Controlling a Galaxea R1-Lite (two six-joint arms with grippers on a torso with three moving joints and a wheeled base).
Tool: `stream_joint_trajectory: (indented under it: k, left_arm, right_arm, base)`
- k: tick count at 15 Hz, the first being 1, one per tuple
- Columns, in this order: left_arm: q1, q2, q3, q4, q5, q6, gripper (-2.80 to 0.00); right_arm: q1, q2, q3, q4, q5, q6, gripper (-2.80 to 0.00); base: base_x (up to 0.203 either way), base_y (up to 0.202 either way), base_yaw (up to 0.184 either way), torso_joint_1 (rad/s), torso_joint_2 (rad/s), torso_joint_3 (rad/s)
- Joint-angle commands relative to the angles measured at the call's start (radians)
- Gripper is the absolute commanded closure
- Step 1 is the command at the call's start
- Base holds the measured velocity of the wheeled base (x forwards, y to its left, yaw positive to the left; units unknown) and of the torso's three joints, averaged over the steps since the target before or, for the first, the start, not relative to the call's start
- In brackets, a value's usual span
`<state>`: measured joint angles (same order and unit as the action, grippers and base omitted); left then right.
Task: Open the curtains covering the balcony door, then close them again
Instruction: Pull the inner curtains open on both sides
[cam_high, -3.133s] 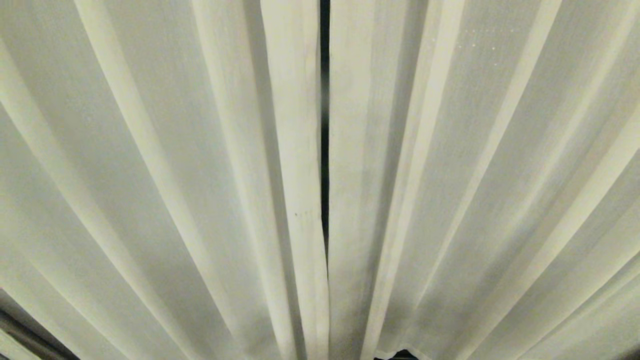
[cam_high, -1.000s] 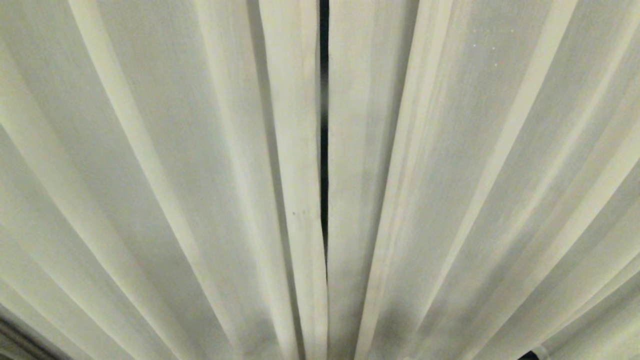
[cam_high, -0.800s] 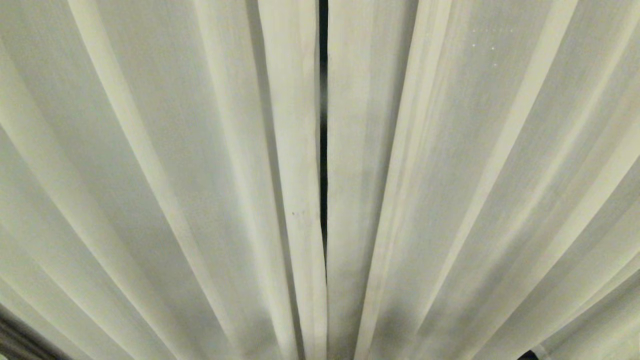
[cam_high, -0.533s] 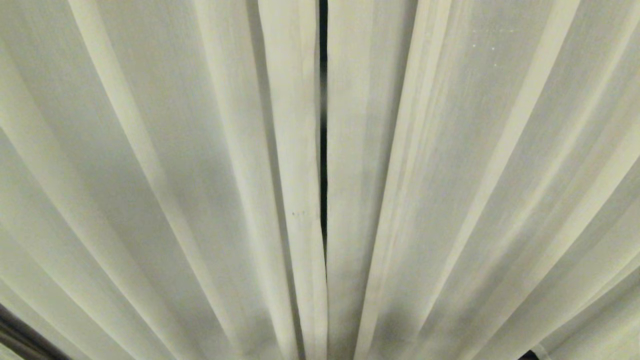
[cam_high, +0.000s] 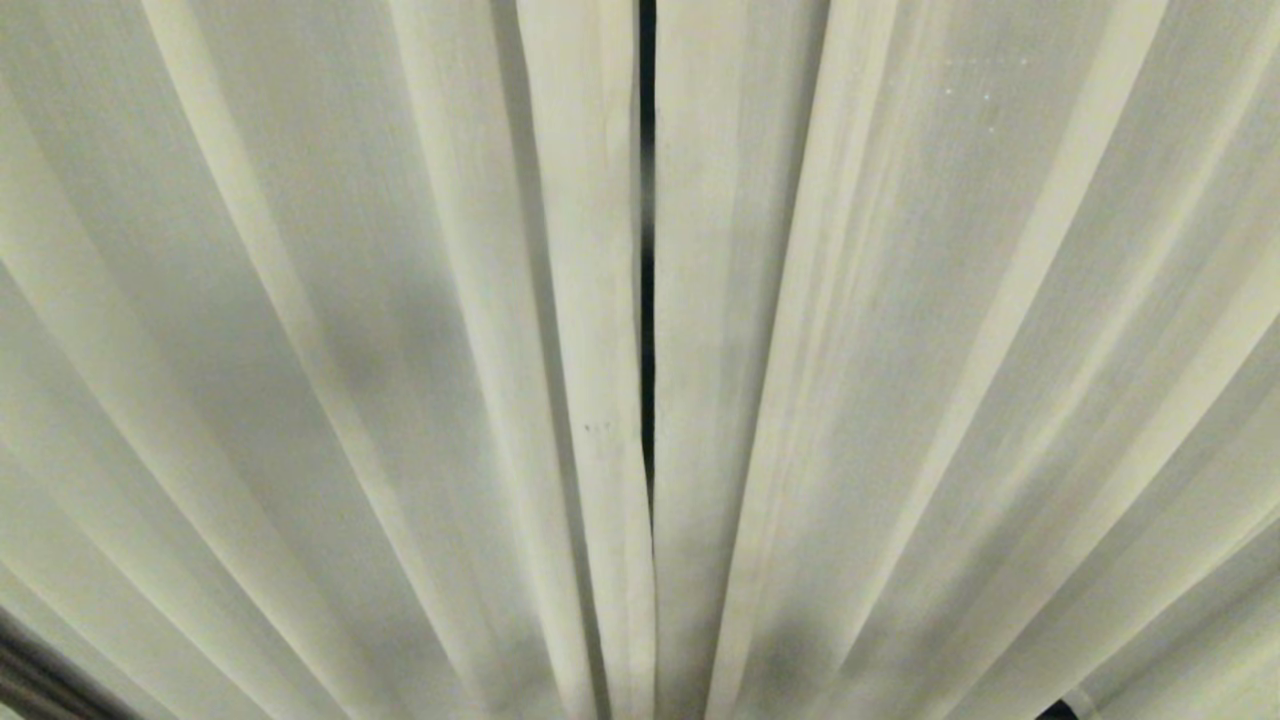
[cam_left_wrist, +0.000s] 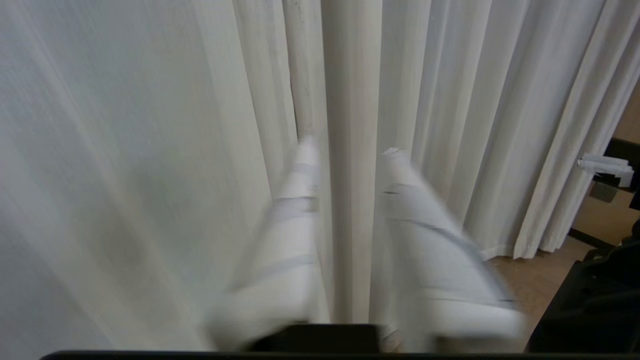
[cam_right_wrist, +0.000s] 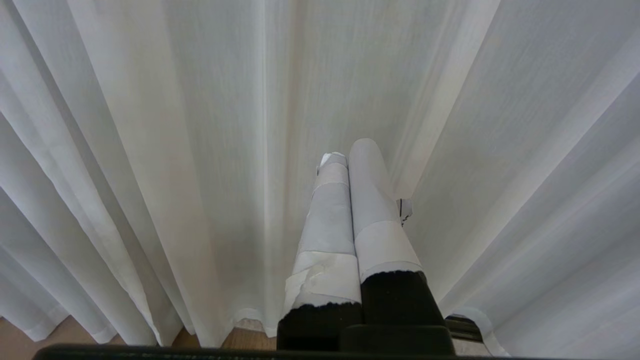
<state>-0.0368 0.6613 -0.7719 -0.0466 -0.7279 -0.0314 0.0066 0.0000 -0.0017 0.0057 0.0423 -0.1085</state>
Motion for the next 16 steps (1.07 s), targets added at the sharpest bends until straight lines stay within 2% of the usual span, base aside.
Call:
stream_joint_trajectory:
  k: [1, 6, 8, 9, 11, 12, 13, 16]
  left_arm:
    - [-0.006, 0.045, -0.014, -0.001, -0.005, -0.001, -2.80]
    - [-0.120, 0.216, -0.107, 0.001, 0.006, 0.002, -2.80]
    - [-0.209, 0.326, -0.172, 0.002, 0.057, 0.003, -2.80]
    - [-0.265, 0.377, -0.201, 0.001, 0.112, 0.004, -2.80]
    - [-0.404, 0.485, -0.273, -0.003, 0.333, 0.004, -2.80]
    - [-0.451, 0.531, -0.306, -0.003, 0.407, 0.004, -2.80]
    - [-0.483, 0.583, -0.348, -0.004, 0.468, 0.004, -2.80]
    - [-0.560, 0.730, -0.497, -0.005, 0.582, 0.005, -2.80]
  right_arm:
    - [0.000, 0.002, 0.000, 0.000, 0.001, 0.000, 0.00]
    - [0.000, 0.002, 0.000, 0.000, 0.001, -0.001, 0.00]
    - [0.001, 0.002, 0.000, 0.000, 0.001, 0.000, 0.00]
    - [0.001, 0.002, 0.000, 0.000, 0.001, 0.000, 0.00]
    - [0.001, 0.002, 0.000, 0.000, 0.001, -0.002, 0.00]
    - [0.001, 0.002, 0.000, 0.000, 0.001, -0.002, 0.00]
    - [0.001, 0.002, 0.000, 0.000, 0.001, -0.001, 0.00]
    - [0.000, 0.002, 0.000, 0.000, 0.001, -0.002, 0.00]
  base:
    - [0.000, 0.000, 0.000, 0.000, 0.00, 0.000]
    - [0.000, 0.000, 0.000, 0.000, 0.00, 0.000]
    - [0.000, 0.000, 0.000, 0.000, 0.00, 0.000]
    - [0.000, 0.000, 0.000, 0.000, 0.00, 0.000]
    - [0.000, 0.000, 0.000, 0.000, 0.00, 0.000]
    - [0.000, 0.000, 0.000, 0.000, 0.00, 0.000]
    - [0.000, 0.000, 0.000, 0.000, 0.00, 0.000]
    - [0.000, 0.000, 0.000, 0.000, 0.00, 0.000]
